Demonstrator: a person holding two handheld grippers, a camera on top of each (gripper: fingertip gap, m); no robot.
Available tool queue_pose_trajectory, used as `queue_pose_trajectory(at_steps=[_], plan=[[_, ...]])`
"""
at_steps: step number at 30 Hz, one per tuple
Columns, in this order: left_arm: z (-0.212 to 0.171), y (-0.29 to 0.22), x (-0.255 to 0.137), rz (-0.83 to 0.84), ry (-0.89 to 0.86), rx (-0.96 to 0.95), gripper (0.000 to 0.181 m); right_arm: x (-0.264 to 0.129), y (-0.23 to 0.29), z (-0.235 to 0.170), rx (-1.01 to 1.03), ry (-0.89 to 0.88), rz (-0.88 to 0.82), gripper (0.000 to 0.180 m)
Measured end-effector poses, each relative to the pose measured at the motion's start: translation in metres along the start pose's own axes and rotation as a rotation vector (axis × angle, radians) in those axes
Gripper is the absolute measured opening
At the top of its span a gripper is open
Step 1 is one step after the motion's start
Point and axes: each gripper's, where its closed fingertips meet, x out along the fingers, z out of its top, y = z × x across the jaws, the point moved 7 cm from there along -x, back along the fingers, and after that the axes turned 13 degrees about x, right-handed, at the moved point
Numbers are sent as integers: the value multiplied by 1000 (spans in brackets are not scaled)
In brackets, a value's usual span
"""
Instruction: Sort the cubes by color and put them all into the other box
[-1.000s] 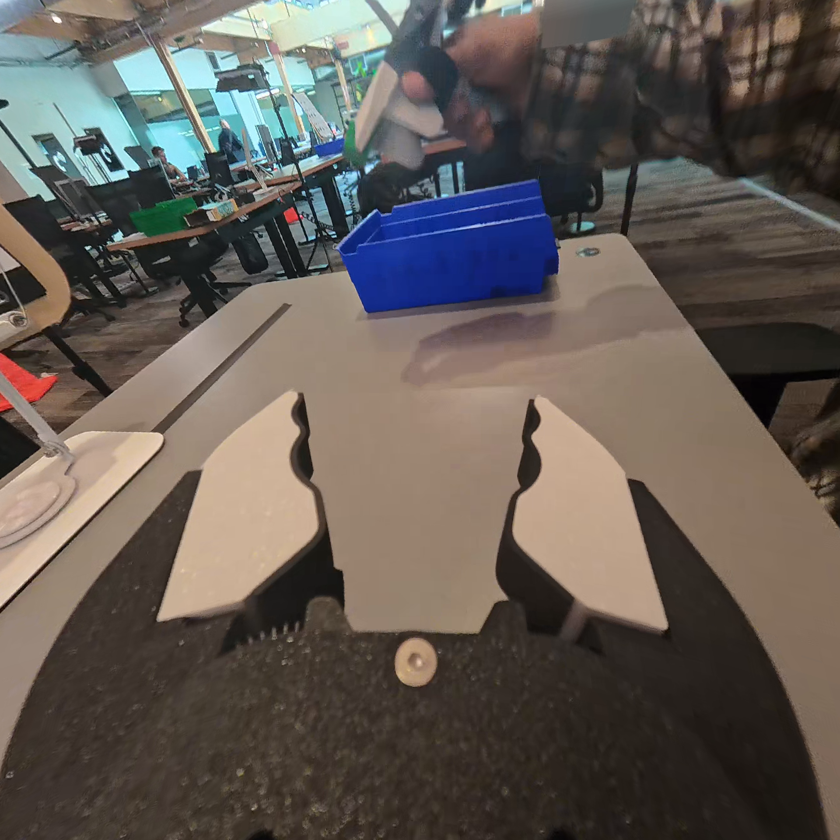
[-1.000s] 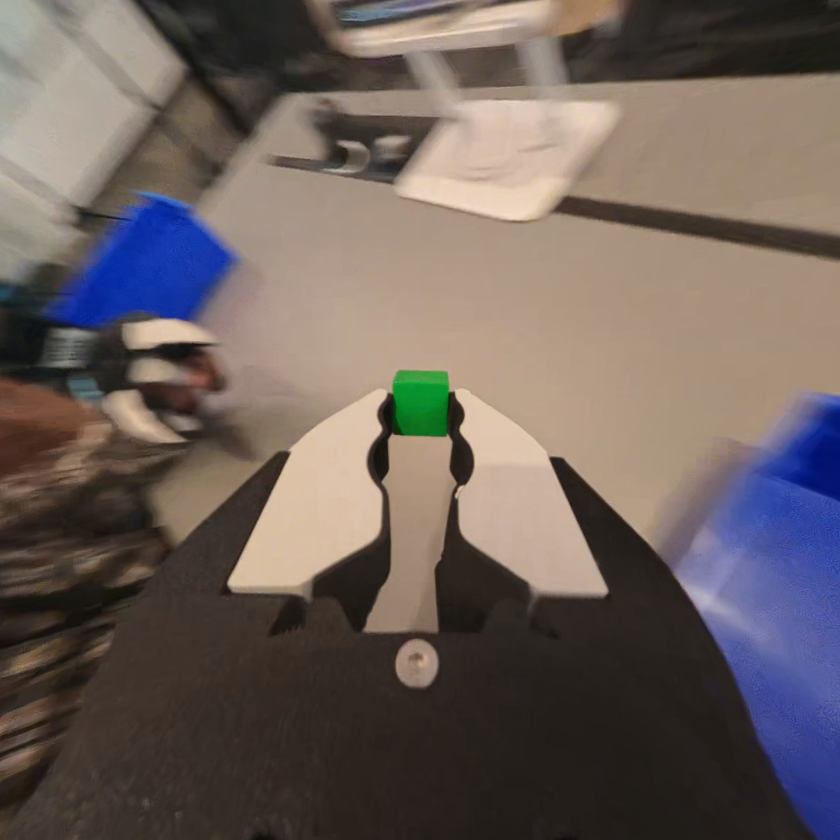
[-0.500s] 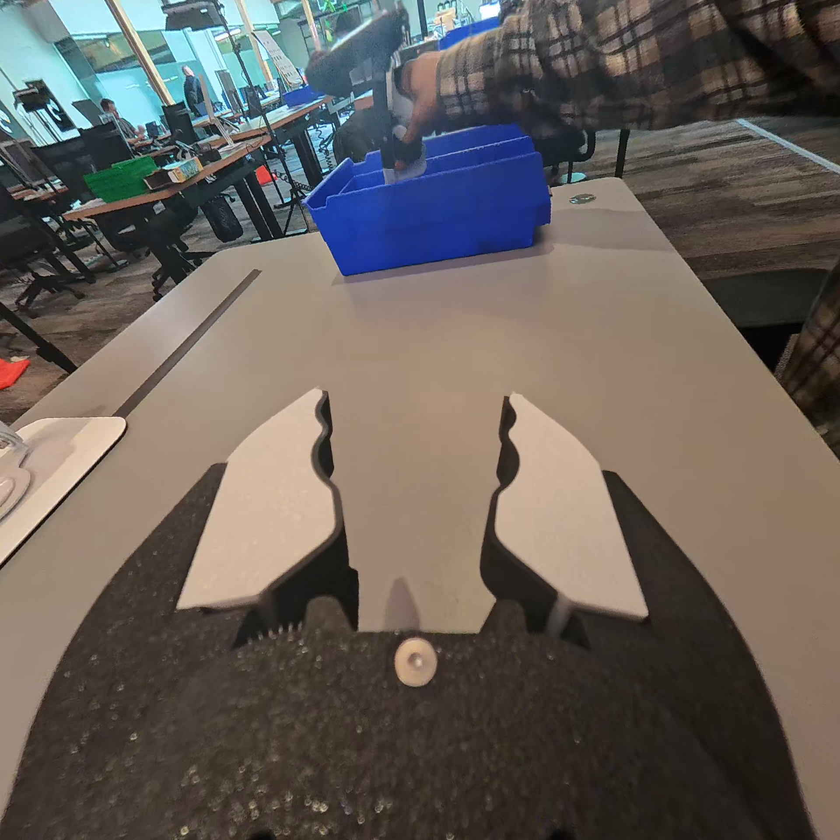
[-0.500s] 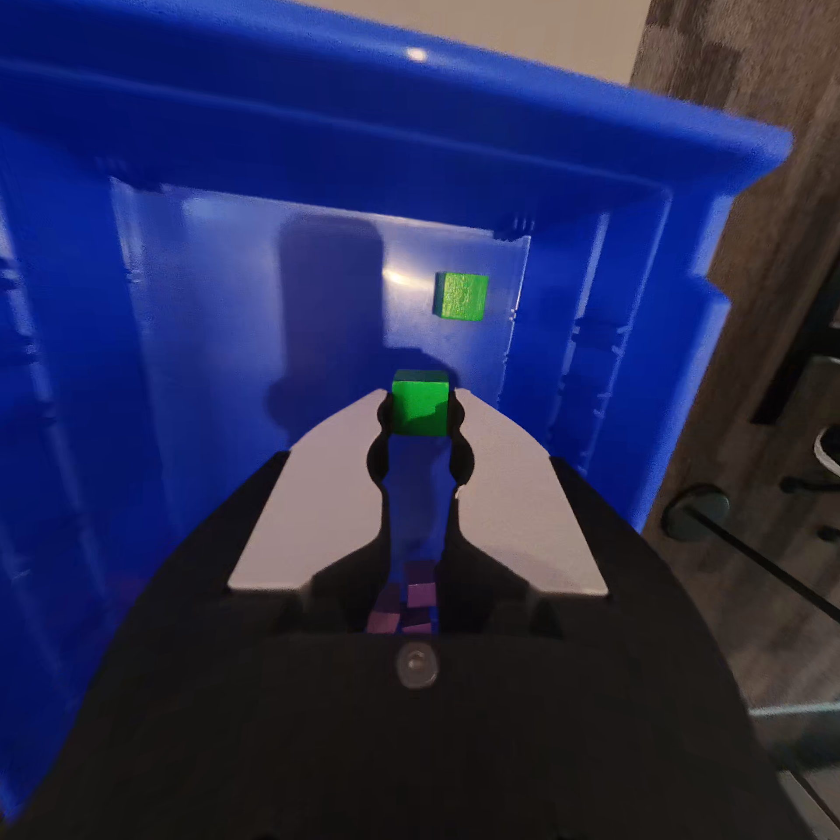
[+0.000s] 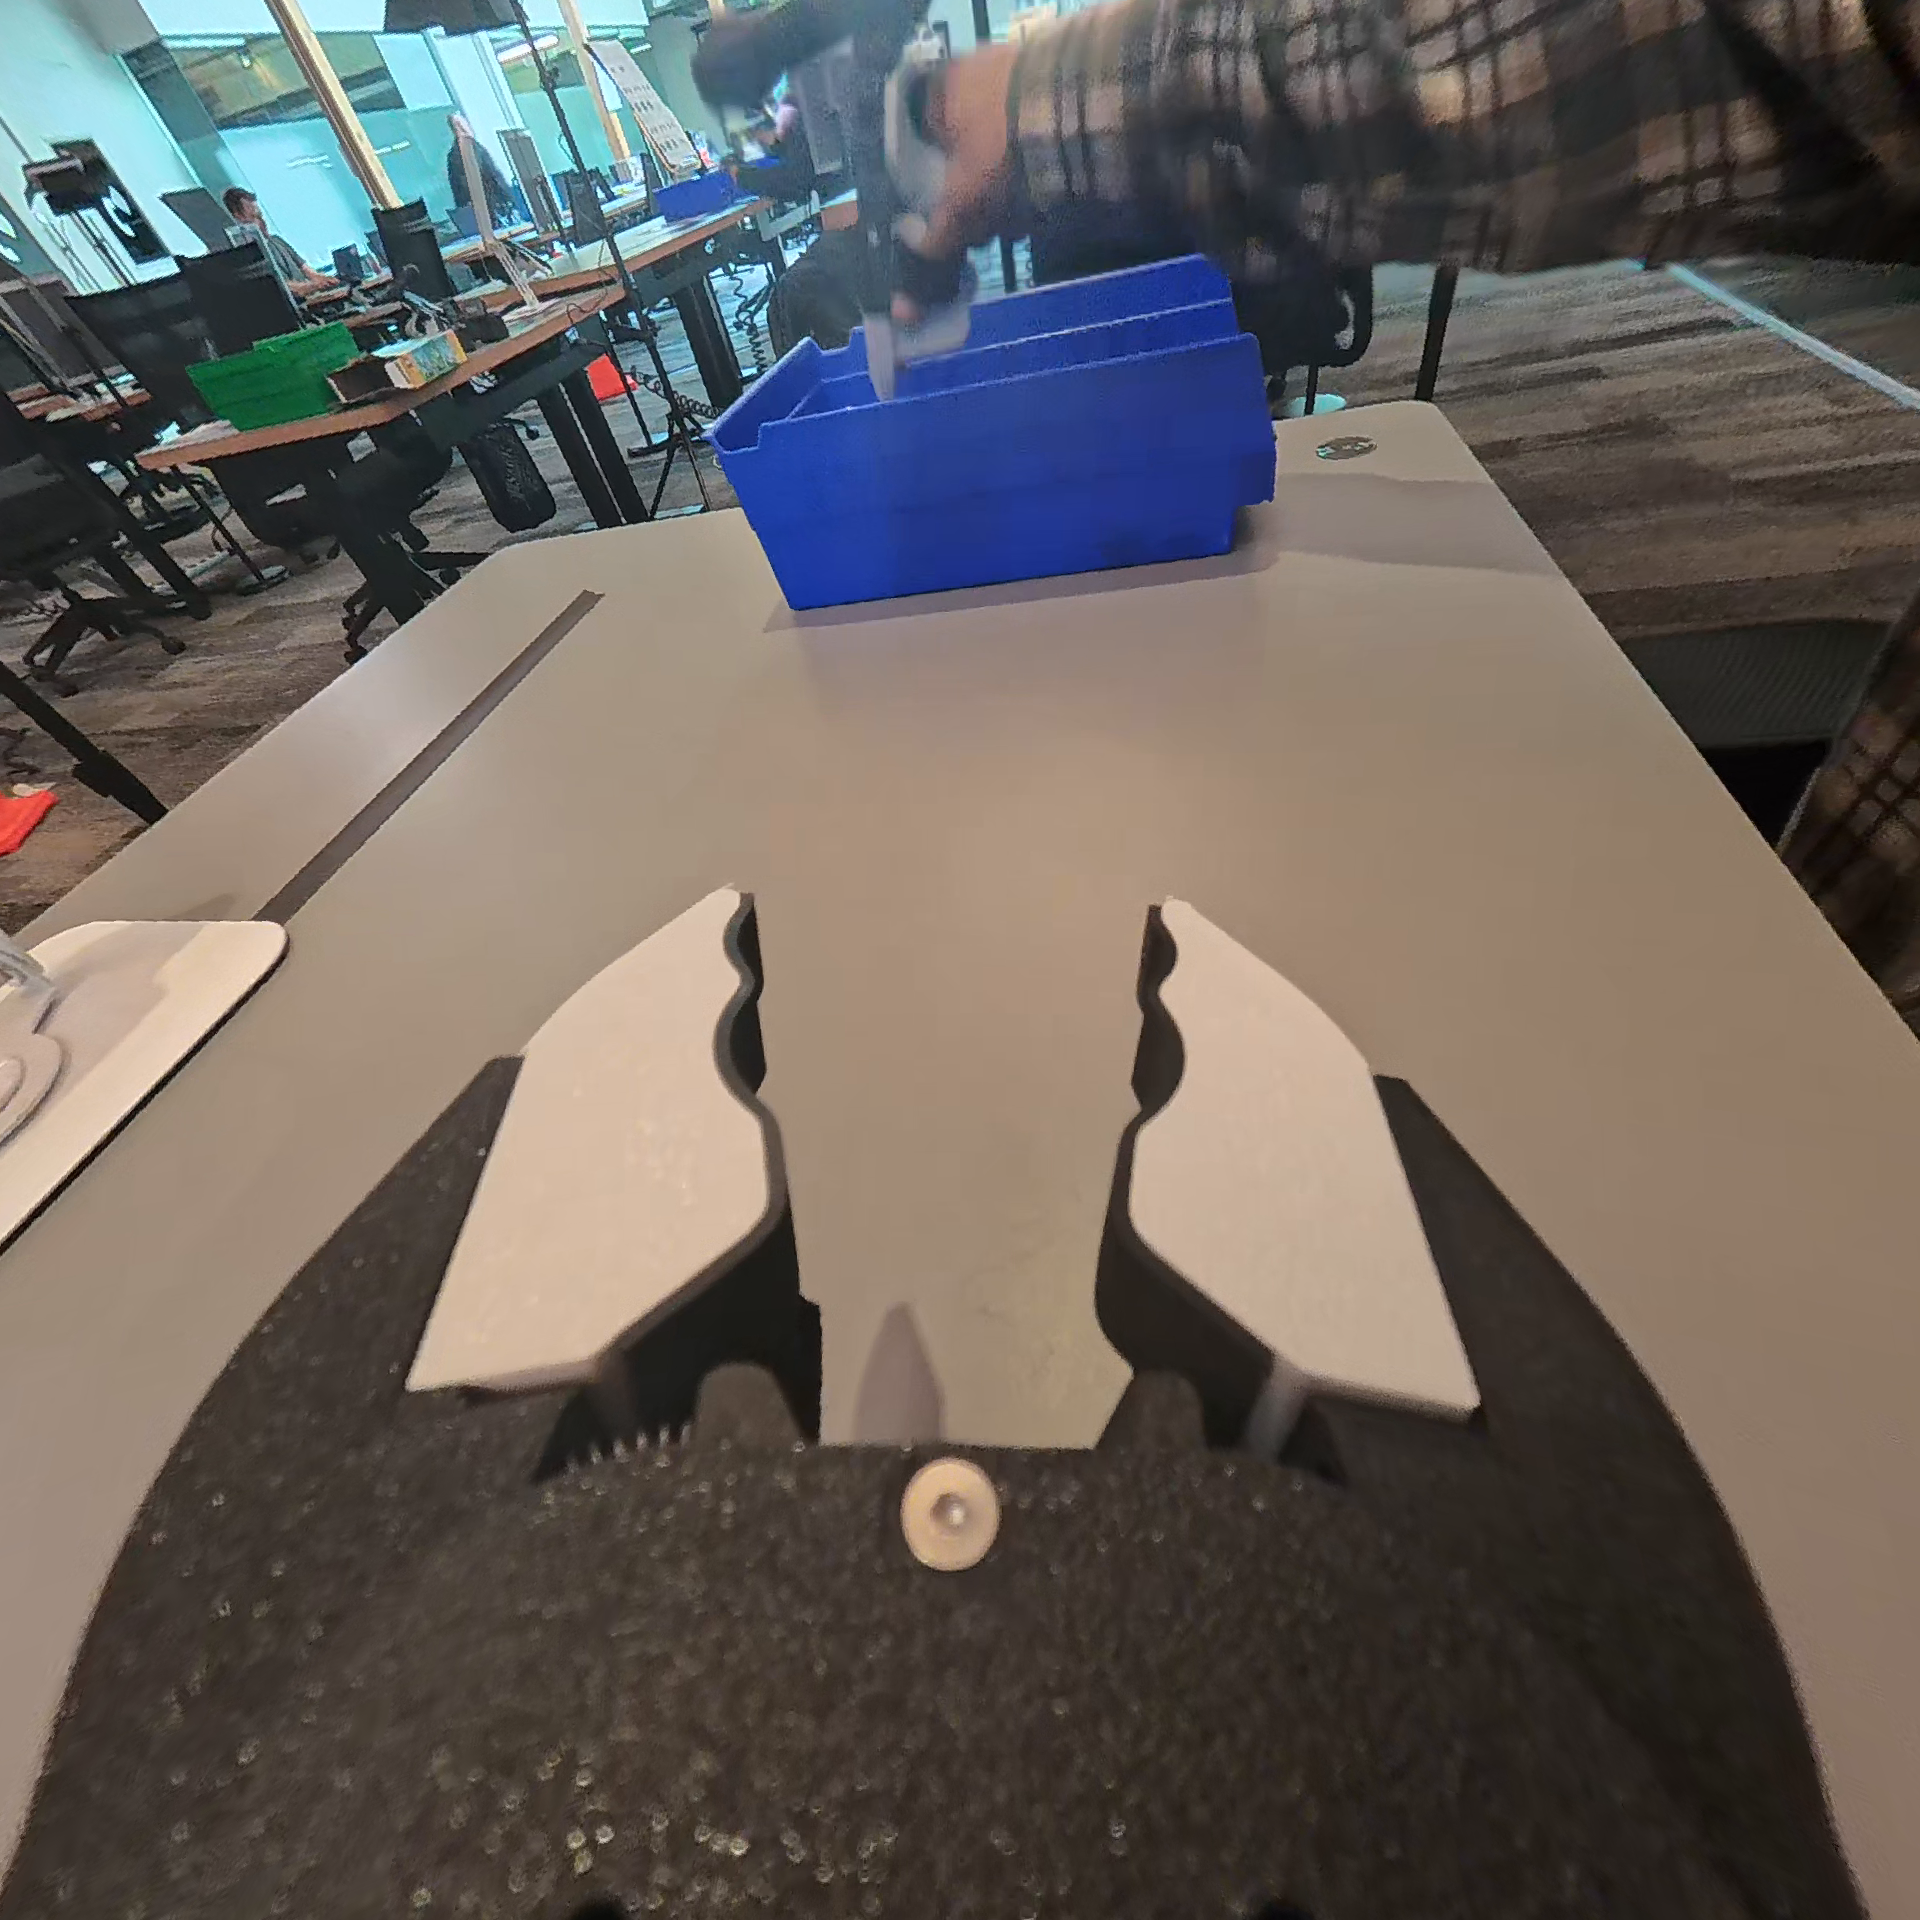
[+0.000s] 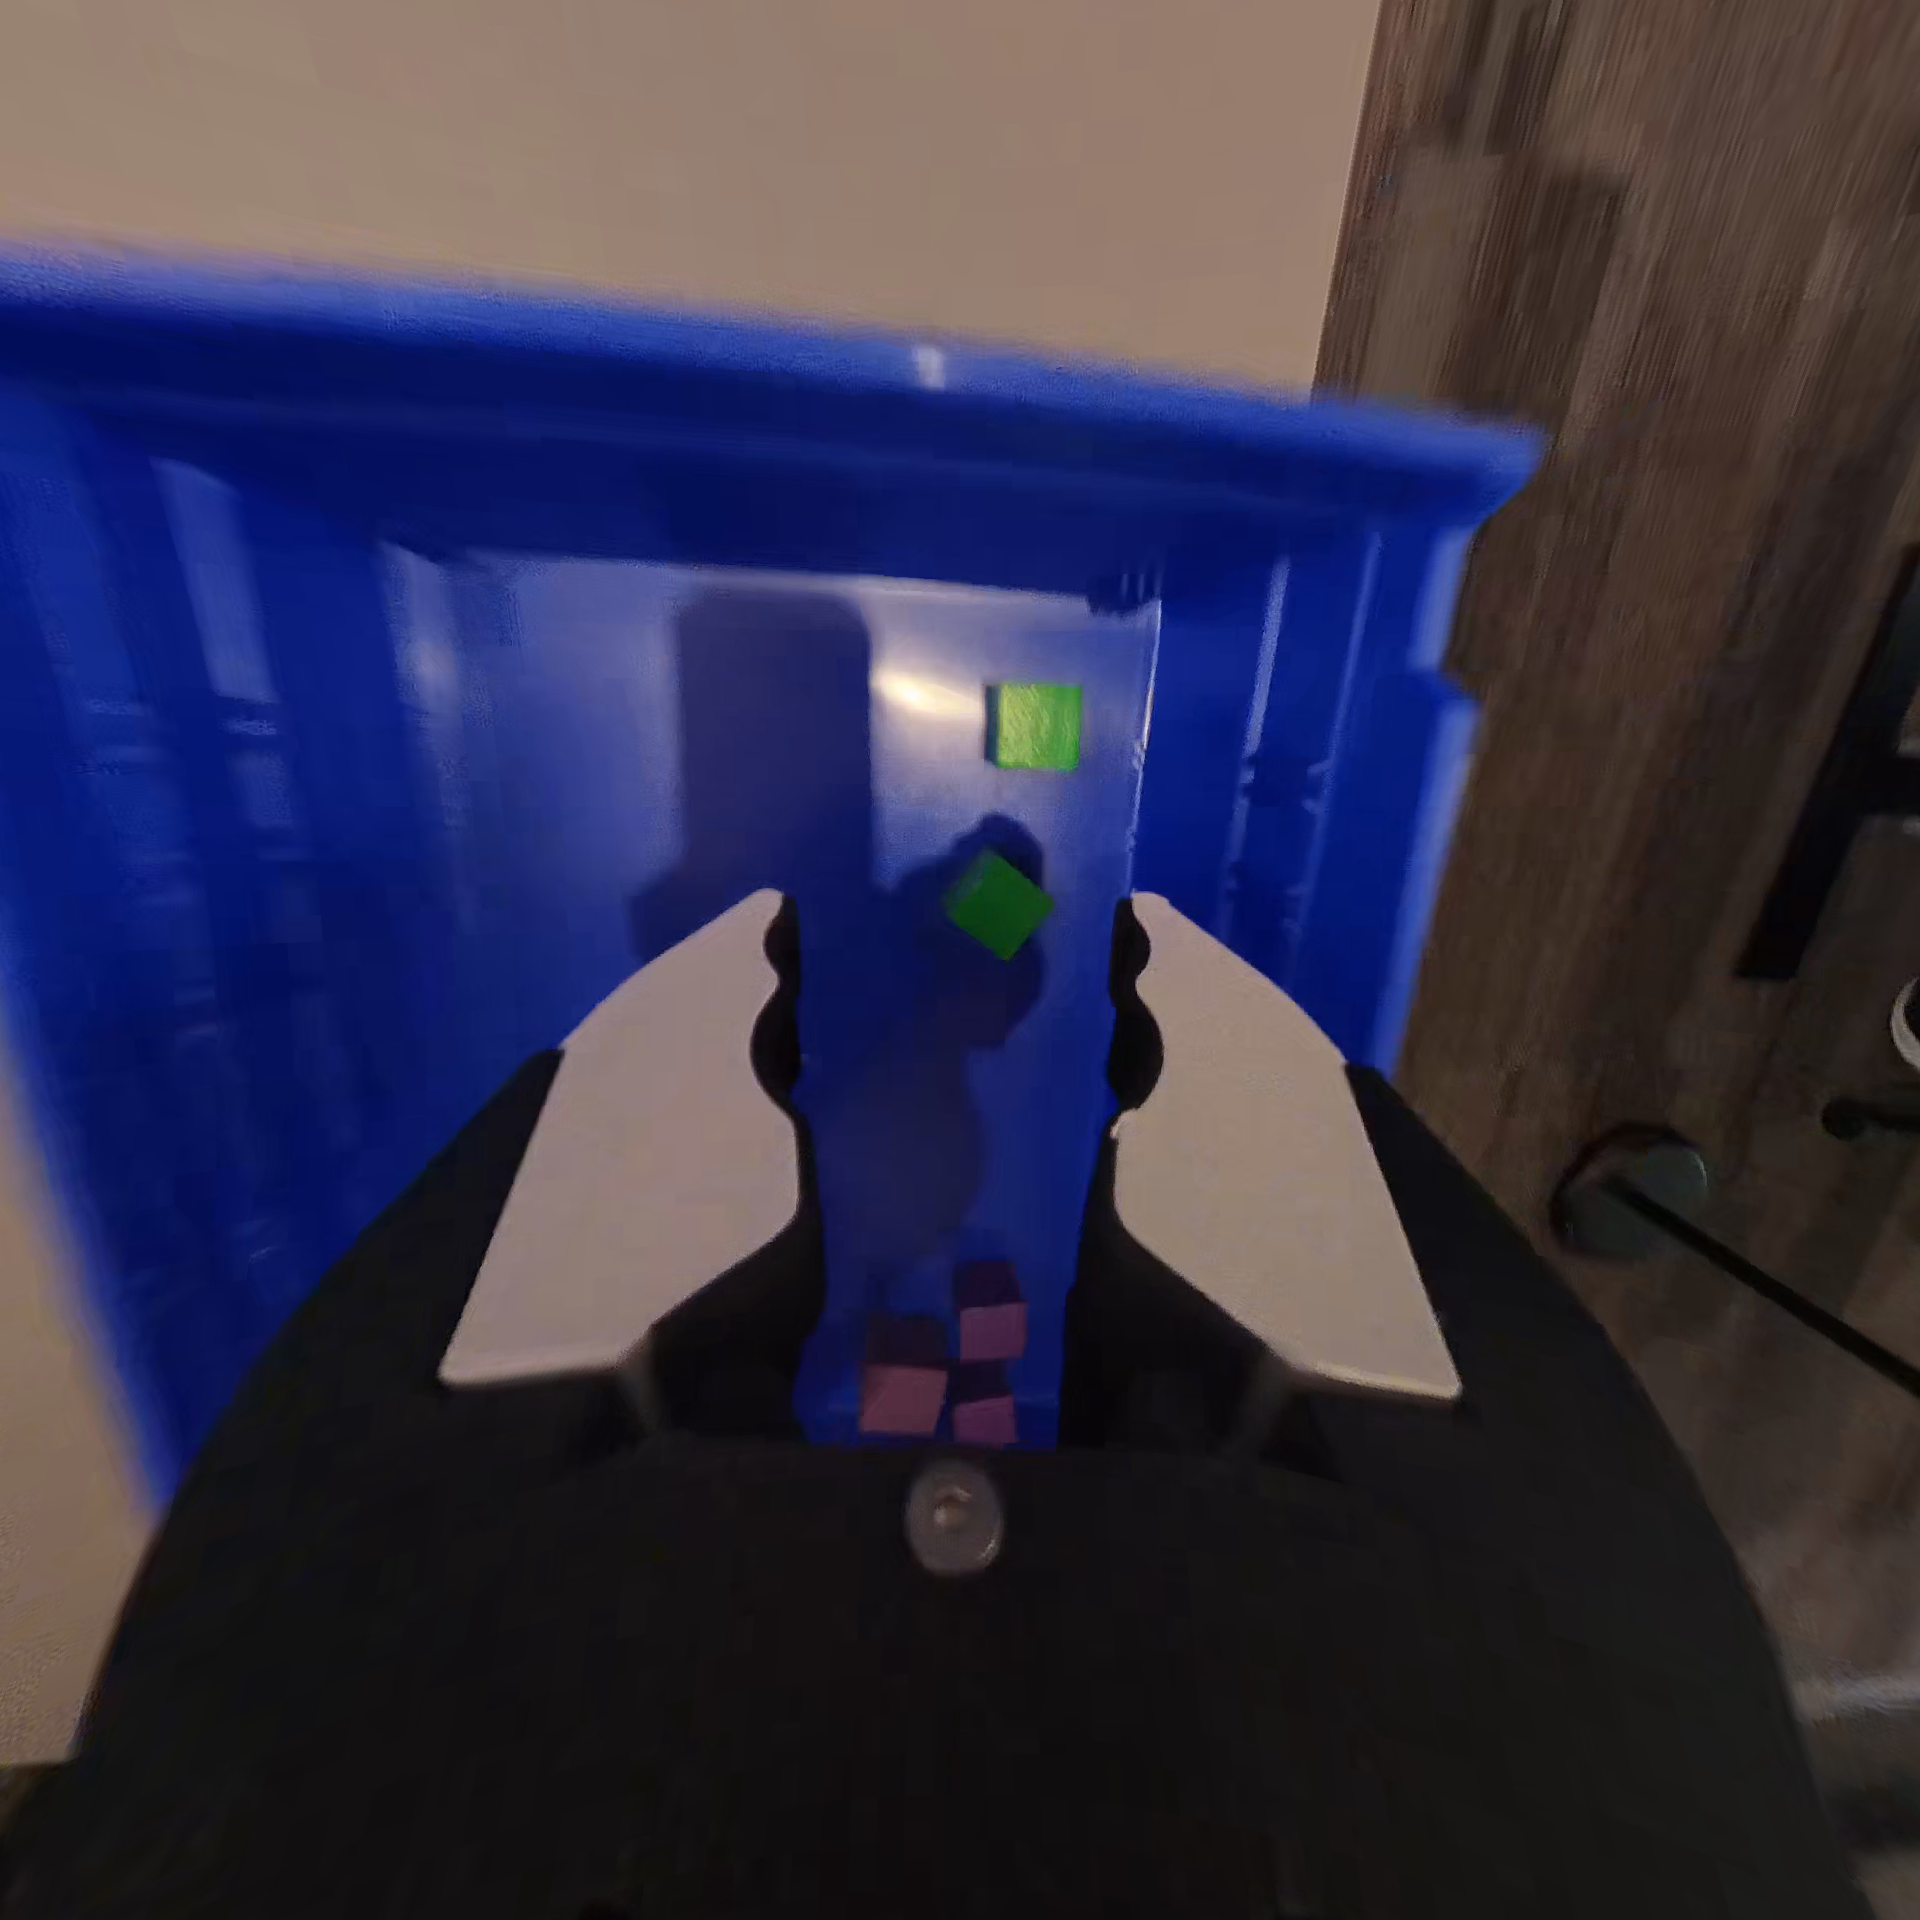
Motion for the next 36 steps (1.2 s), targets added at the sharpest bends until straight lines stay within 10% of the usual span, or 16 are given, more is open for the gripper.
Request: queue_pose_trajectory(at_steps=[10, 25, 36], plan=[[5, 1, 0, 16, 3, 16, 69, -190, 135, -8, -236, -581, 378, 60], [4, 8, -8, 51, 28, 23, 69, -28, 292, -80, -303, -843, 746, 73], [26, 26, -45, 126, 42, 2, 73, -11, 305, -84, -401, -906, 733, 77]])
